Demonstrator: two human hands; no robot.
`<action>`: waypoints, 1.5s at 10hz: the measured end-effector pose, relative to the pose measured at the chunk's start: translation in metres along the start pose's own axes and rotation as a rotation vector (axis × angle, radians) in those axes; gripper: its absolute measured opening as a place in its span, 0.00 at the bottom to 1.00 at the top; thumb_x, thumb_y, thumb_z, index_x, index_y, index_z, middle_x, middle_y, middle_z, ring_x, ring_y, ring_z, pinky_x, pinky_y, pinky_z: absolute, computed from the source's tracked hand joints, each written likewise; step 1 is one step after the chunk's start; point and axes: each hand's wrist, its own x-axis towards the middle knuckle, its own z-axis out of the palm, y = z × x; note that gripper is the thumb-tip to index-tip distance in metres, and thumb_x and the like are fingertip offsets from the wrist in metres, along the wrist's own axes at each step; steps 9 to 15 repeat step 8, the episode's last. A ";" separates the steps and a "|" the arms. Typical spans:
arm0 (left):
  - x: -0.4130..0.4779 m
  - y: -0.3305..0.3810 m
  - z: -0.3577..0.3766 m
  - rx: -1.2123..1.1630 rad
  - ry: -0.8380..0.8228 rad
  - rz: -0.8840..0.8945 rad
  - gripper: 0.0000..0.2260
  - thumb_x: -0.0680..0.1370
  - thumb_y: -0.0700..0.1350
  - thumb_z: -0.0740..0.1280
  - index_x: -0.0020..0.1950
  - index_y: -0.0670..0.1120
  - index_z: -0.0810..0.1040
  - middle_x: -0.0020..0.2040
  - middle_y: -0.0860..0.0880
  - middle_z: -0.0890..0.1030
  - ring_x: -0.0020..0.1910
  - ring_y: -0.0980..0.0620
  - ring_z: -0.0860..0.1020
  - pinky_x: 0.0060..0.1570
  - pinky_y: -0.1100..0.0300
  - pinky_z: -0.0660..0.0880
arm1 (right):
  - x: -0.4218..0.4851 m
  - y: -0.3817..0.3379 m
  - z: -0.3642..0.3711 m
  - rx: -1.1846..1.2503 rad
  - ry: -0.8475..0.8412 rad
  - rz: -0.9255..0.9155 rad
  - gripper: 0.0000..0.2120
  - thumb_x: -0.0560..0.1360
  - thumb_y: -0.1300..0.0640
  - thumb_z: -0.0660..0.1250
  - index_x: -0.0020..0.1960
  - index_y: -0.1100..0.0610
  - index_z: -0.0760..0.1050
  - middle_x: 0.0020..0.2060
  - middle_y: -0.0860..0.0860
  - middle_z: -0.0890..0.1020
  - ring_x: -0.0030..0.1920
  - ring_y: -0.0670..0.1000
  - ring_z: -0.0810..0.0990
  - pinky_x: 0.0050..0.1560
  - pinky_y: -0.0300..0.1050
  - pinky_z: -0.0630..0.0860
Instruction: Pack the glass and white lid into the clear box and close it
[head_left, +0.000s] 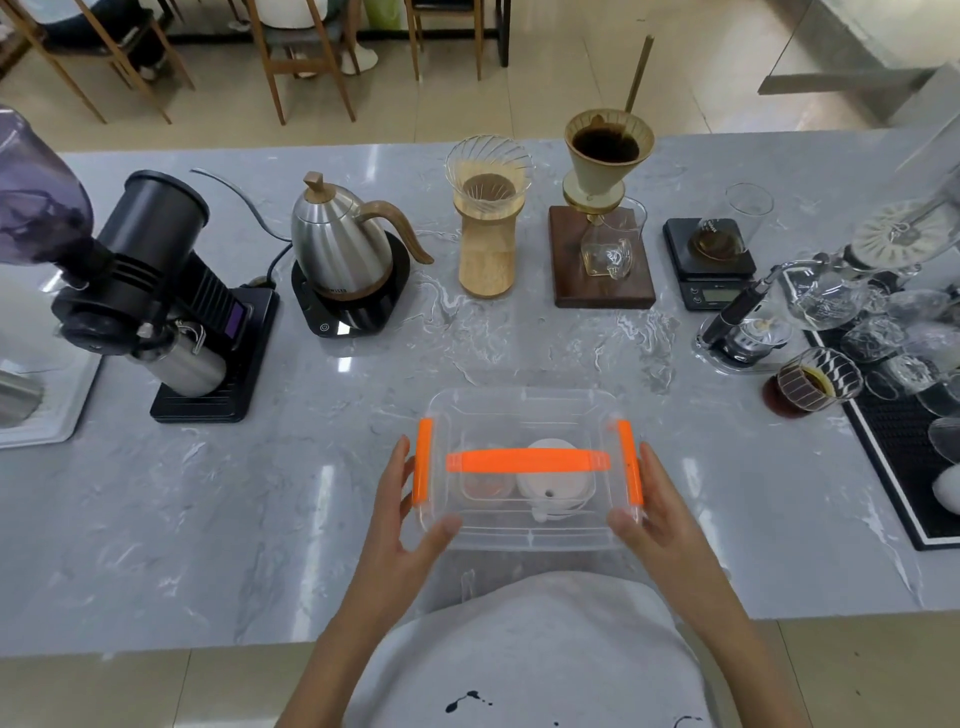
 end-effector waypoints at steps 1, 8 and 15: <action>-0.013 -0.011 0.006 0.047 -0.093 0.053 0.46 0.73 0.57 0.73 0.83 0.59 0.47 0.82 0.64 0.50 0.81 0.61 0.54 0.76 0.54 0.60 | -0.015 0.015 0.010 0.067 -0.043 0.047 0.44 0.73 0.57 0.72 0.77 0.36 0.50 0.73 0.27 0.60 0.72 0.32 0.63 0.68 0.32 0.67; 0.161 0.028 -0.011 -0.007 -0.054 0.138 0.46 0.75 0.64 0.69 0.80 0.66 0.37 0.80 0.69 0.51 0.77 0.62 0.58 0.73 0.56 0.61 | 0.134 -0.030 0.004 -0.001 0.083 -0.046 0.41 0.77 0.56 0.69 0.79 0.42 0.46 0.75 0.42 0.64 0.72 0.43 0.67 0.67 0.41 0.68; 0.161 0.028 -0.011 -0.007 -0.054 0.138 0.46 0.75 0.64 0.69 0.80 0.66 0.37 0.80 0.69 0.51 0.77 0.62 0.58 0.73 0.56 0.61 | 0.134 -0.030 0.004 -0.001 0.083 -0.046 0.41 0.77 0.56 0.69 0.79 0.42 0.46 0.75 0.42 0.64 0.72 0.43 0.67 0.67 0.41 0.68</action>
